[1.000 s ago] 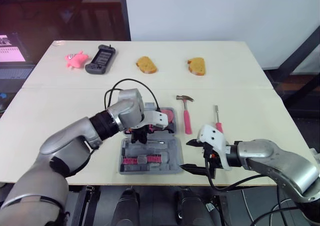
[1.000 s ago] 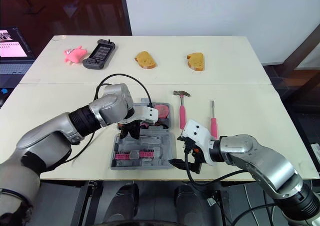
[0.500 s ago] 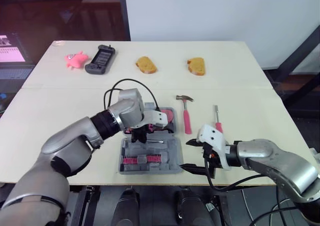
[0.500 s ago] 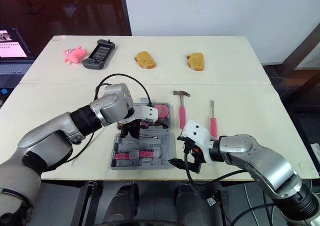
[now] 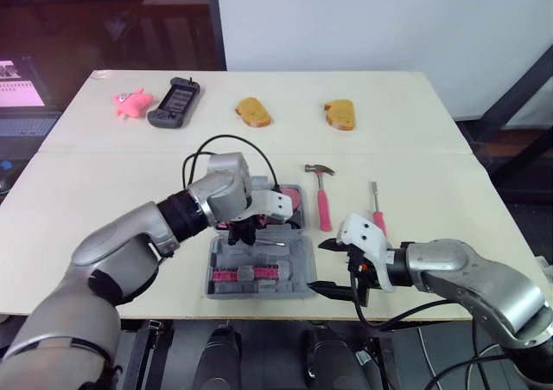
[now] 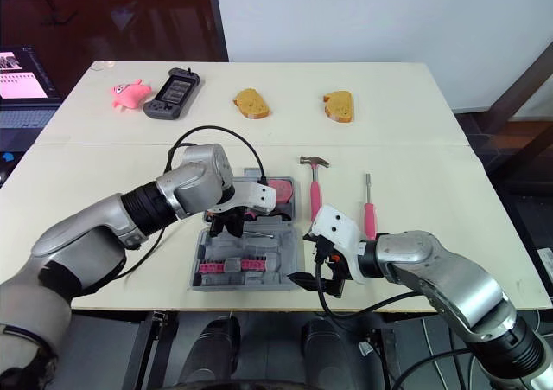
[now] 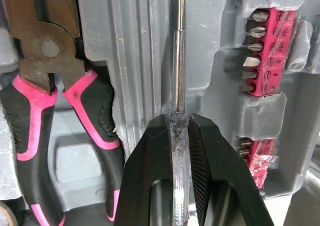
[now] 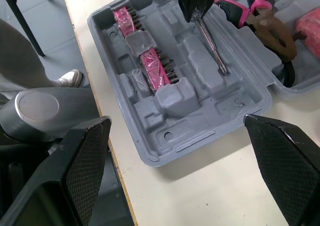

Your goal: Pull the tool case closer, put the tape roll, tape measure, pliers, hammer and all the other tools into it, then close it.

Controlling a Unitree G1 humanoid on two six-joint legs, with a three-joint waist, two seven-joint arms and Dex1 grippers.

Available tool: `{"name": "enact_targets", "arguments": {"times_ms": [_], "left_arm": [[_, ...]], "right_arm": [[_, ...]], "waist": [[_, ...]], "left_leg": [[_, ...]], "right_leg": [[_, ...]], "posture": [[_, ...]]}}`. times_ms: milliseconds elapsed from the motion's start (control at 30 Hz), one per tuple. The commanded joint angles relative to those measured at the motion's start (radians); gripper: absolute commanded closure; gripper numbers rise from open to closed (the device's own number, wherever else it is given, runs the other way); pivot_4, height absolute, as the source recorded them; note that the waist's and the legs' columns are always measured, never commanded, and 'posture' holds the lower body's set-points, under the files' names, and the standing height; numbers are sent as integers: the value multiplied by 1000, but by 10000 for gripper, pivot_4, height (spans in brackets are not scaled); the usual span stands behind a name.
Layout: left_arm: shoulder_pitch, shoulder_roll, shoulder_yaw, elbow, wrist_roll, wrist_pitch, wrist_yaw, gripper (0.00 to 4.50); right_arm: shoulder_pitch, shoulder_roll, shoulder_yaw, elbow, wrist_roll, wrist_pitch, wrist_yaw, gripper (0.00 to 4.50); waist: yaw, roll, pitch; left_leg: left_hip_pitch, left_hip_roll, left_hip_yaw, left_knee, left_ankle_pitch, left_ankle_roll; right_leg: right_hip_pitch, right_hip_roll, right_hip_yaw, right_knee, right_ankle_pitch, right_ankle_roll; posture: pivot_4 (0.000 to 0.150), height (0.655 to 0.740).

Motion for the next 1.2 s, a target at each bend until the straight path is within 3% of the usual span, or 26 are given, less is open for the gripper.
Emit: {"name": "enact_targets", "arguments": {"times_ms": [33,800,1200], "left_arm": [[-24,18,-1,-24,44,0,1,44783],[0,49,-33,-131,65,101,-45,44783],[-7,7,-31,-79,60,111,-9,44783]], "right_arm": [[-12,8,1,-12,-5,-9,8,0],[-36,42,43,17,-62,-26,25,0],[-38,44,50,21,-73,-30,29,0]], "waist": [[0,0,0],[-1,0,0],[-1,0,0]], "left_leg": [[0,0,0,0,0,0],[0,0,0,0,0,0],[0,0,0,0,0,0]], "right_leg": [[0,0,0,0,0,0],[0,0,0,0,0,0],[0,0,0,0,0,0]], "posture": [[1500,7400],[1500,7400],[1500,7400]]}}
